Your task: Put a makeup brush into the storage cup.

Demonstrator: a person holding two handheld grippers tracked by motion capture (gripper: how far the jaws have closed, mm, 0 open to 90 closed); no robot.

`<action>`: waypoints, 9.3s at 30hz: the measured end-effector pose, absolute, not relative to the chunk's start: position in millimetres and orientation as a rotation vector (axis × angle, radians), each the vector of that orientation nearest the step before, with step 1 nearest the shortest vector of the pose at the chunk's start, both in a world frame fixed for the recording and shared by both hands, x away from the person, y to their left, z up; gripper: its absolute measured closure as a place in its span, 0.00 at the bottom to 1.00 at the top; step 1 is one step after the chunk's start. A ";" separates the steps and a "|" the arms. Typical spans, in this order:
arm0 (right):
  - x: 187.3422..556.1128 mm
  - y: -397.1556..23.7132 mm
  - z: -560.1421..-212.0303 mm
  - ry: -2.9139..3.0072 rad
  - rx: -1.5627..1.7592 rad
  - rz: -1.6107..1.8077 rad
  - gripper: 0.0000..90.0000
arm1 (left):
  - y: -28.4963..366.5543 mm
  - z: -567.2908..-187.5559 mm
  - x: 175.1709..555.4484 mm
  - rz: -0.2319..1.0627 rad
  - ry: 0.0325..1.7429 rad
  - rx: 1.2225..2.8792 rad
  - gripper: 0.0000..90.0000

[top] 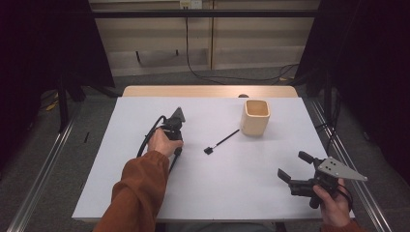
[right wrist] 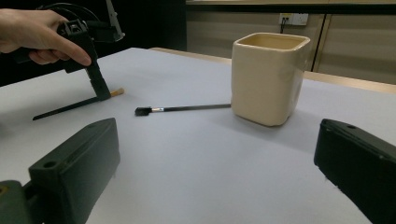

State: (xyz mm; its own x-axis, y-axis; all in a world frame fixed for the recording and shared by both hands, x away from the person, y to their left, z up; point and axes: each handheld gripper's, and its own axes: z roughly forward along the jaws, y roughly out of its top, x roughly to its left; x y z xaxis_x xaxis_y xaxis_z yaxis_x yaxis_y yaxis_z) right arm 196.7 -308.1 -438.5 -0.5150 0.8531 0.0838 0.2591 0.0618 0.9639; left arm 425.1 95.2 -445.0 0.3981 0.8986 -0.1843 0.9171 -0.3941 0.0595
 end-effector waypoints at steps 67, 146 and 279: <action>196.3 -307.1 -437.7 1.820 1.103 1.491 0.00 | 131.9 -369.0 359.6 0.154 0.887 1.896 0.94; 192.8 -299.0 -434.3 1.881 1.071 1.574 0.00 | 132.5 -347.6 308.5 0.167 0.653 1.661 0.94; 289.3 -148.6 -390.3 2.234 0.803 1.914 0.84 | 84.6 -357.2 294.0 0.115 0.596 1.692 0.94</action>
State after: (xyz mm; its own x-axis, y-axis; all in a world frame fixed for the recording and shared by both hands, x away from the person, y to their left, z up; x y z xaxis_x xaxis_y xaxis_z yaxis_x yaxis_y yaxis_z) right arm 289.3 -148.6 -390.3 -0.8572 0.4432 0.2622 0.3271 0.0754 0.9420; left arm 294.0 84.6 -357.2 0.8604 0.4446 -0.2491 0.3199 -0.0907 0.9431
